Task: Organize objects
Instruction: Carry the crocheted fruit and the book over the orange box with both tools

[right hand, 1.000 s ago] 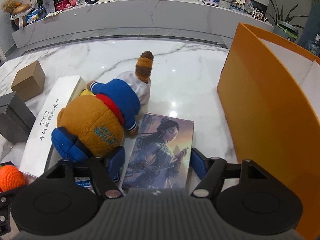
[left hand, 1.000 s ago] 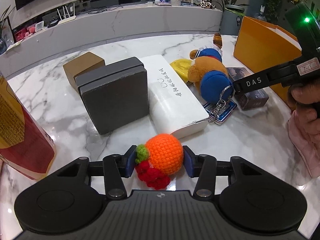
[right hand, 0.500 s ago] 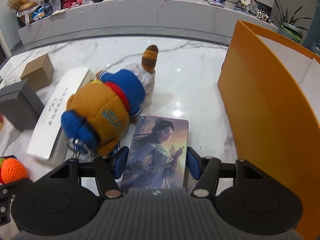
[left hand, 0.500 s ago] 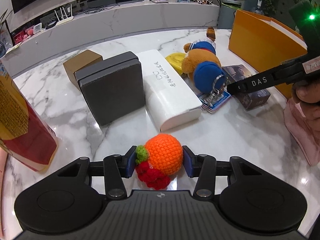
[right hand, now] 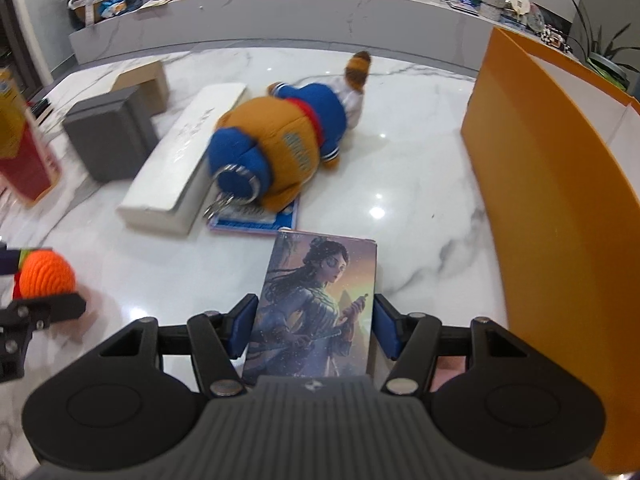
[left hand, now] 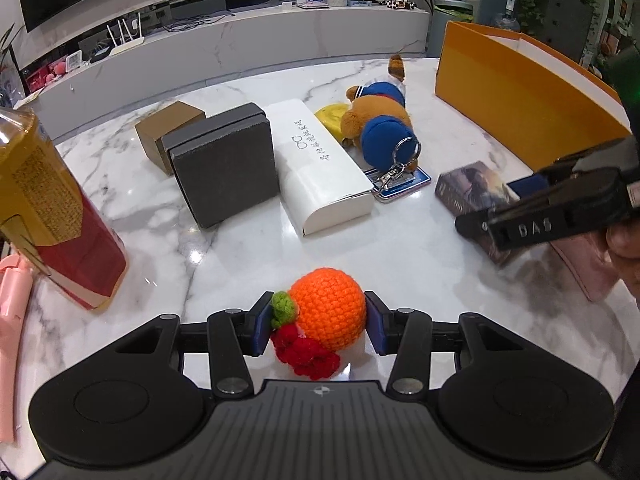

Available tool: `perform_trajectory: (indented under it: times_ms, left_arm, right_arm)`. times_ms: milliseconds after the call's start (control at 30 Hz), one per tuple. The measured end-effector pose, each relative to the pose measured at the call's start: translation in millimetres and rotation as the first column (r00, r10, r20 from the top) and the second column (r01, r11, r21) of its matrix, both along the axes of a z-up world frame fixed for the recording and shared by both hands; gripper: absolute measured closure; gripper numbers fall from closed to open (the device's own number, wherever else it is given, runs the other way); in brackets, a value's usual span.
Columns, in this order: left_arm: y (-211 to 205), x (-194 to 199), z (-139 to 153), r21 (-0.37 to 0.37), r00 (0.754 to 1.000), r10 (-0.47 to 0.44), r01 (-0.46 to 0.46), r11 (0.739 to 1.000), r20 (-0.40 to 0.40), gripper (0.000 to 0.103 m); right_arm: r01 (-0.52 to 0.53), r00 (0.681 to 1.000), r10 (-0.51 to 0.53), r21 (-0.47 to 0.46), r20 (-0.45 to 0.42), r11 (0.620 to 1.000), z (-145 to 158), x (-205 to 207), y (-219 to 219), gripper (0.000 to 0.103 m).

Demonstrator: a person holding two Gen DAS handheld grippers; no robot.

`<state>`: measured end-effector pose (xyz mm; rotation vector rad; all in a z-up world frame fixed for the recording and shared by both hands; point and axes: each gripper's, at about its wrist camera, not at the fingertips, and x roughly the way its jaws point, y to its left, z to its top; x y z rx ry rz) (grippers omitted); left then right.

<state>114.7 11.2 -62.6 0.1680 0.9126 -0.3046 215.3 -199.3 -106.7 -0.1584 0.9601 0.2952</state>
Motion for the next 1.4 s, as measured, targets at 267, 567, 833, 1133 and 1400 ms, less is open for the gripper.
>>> perform_trajectory:
  times_ms: [267,567,833,1133,1400]
  left_arm:
    - [-0.1,-7.9,16.2,0.016,1.000,-0.005,0.005,1.000,0.018,0.049]
    - [-8.8,-8.3,35.0,0.005,0.999,0.001,-0.001,1.000,0.040,0.049]
    - [-46.8,1.1,56.5,-0.011,0.997,-0.039,0.040,0.999,0.073,0.049]
    - [-96.5,16.0,77.6,-0.015,0.989,-0.100,0.103,0.995,0.110,0.049]
    - [-132.9,26.9,78.3,-0.033,0.984,-0.145,0.150,0.988,0.106,0.049]
  right_arm:
    - [-0.027,1.000,0.027,0.018,-0.005,0.999,9.4,-18.0,1.4,0.041]
    - [-0.053,0.998,0.052,0.030,0.040,0.998,37.2,-27.1,-5.1,0.041]
    - [-0.047,0.994,0.043,0.040,0.097,0.998,75.5,-25.5,-32.4,0.041]
    - [-0.026,0.987,0.019,0.046,0.158,0.999,117.8,-19.9,-77.0,0.042]
    - [0.000,0.986,-0.004,0.027,0.165,1.000,127.2,-15.8,-109.7,0.042]
